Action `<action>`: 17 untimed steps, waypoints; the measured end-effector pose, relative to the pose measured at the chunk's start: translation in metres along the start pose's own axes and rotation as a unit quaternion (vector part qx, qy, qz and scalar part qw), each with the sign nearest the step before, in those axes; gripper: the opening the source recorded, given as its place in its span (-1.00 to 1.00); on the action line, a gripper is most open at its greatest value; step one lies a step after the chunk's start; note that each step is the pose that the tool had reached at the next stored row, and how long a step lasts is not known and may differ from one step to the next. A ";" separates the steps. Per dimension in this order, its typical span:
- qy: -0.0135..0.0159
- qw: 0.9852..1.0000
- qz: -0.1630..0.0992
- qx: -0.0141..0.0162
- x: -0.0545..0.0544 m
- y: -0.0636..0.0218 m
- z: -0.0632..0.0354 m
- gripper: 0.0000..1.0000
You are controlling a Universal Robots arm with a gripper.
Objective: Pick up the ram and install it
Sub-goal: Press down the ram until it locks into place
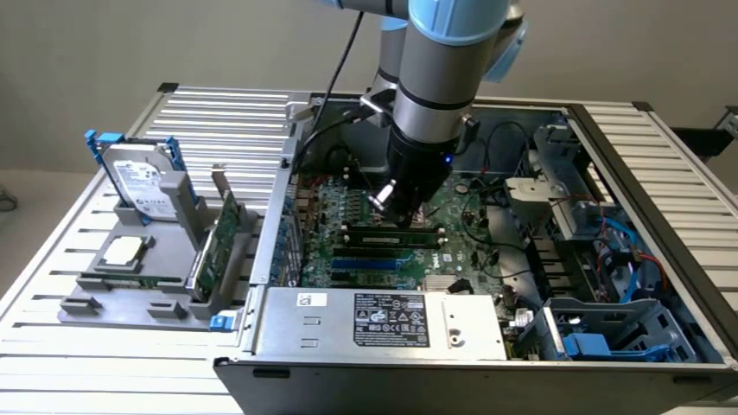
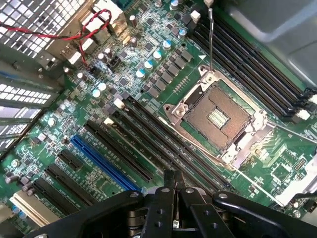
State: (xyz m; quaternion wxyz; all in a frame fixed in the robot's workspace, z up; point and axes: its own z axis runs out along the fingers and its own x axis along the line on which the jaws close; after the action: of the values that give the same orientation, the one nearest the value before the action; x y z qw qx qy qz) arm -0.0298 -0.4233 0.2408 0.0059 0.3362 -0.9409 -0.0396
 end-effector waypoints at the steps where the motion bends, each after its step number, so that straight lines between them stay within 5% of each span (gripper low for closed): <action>1: 0.000 1.000 0.006 0.000 0.000 0.0000 0.0000 -0.79; 9: -0.001 0.998 0.055 0.002 0.000 0.0000 0.0000 -0.79; 17: -0.003 0.994 0.105 0.003 0.000 0.0000 0.0000 -0.79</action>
State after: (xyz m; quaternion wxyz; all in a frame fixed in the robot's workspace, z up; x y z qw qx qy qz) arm -0.0298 -0.4233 0.2408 0.0061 0.2357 -0.9711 -0.0369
